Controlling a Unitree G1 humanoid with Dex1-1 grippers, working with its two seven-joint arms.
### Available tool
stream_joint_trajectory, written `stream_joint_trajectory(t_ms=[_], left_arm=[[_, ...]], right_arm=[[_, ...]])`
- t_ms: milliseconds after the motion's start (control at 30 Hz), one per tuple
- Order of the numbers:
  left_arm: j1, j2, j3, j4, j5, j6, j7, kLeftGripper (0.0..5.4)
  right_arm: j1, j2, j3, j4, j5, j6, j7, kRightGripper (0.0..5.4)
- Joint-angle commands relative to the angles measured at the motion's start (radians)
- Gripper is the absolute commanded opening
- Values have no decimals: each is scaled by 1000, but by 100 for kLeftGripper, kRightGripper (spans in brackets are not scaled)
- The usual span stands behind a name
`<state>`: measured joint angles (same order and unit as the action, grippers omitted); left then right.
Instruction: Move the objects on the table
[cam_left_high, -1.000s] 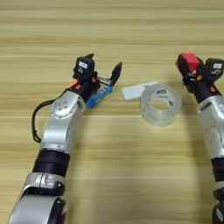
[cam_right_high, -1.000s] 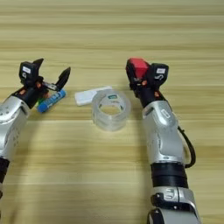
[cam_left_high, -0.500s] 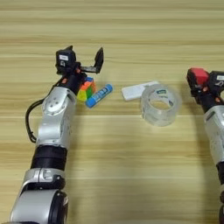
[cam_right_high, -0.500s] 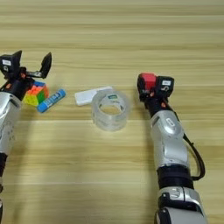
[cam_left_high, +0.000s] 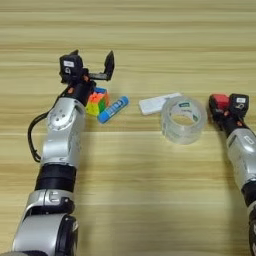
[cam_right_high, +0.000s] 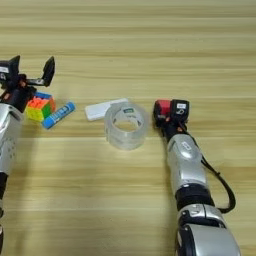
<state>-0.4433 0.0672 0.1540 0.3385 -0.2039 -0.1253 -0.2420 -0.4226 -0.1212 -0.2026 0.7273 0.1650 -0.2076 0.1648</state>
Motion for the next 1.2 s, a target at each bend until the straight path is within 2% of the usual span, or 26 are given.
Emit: stream_joint_trajectory(t_ms=[33, 300, 433, 767, 867, 1000, 1200], left_arm=[[-14, 2, 2, 10, -8, -3, 4, 540], [-20, 7, 3, 40, 1, -6, 9, 540], [-36, 21, 1, 108, 32, -11, 35, 540], [-56, 30, -1, 175, 52, -45, 60, 540], [-59, 32, -3, 184, 54, -53, 62, 540], [-59, 31, -6, 187, 53, -57, 64, 540], [-55, 29, -18, 181, 70, -67, 76, 540]], right_arm=[[-32, -9, 0, 60, -10, -11, -4, 230], [-40, -13, 7, 86, -14, -30, 4, 230], [-31, -11, 12, 51, -12, -34, 10, 307], [-3, -6, 18, -36, -8, -23, 11, 431], [14, -6, 20, -88, -8, -15, 8, 473], [59, -5, 30, -220, -9, 21, 3, 538], [111, -14, 50, -380, -12, 97, 2, 538]])
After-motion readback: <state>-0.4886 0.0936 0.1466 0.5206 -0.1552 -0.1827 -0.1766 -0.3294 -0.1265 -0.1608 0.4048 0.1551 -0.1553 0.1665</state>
